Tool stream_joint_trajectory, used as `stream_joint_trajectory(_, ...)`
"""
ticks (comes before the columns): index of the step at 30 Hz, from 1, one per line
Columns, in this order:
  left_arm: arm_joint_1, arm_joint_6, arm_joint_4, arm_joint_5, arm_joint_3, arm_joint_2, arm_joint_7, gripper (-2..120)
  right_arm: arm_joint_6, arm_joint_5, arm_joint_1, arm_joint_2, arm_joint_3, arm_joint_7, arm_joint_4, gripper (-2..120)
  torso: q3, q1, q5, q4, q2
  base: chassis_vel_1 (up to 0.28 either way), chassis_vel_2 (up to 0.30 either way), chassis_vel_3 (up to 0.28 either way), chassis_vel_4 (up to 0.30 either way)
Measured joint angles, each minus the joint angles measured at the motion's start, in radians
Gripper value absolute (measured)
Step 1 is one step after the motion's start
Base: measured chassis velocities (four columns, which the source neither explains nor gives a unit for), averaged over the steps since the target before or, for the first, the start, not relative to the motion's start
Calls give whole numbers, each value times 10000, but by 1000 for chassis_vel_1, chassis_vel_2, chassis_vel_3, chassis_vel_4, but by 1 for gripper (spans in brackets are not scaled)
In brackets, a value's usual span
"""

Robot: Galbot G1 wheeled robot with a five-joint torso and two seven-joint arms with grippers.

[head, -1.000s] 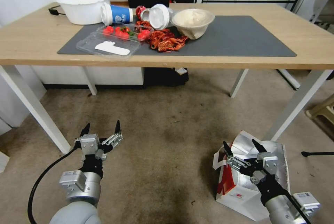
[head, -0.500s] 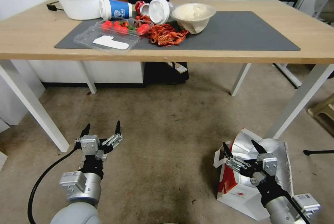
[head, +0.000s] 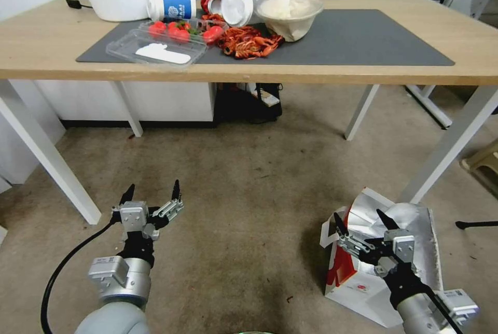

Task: Pick up the food delivery bag from the floor and place it on the table.

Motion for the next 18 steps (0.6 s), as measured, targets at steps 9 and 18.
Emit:
stream_joint_trajectory(9, 2, -34, -5, 56, 8, -29, -8, 100, 7, 20, -36, -45, 37, -6, -29, 100, -338, -37, 0, 0, -390, 0, 0, 0, 0)
stream_joint_trajectory(18, 19, -174, 57, 66, -3, -37, -22, 100, 79, -26, -38, 10, 33, -10, -55, 100, -336, -52, -1, 0, -494, 0, 0, 0, 0)
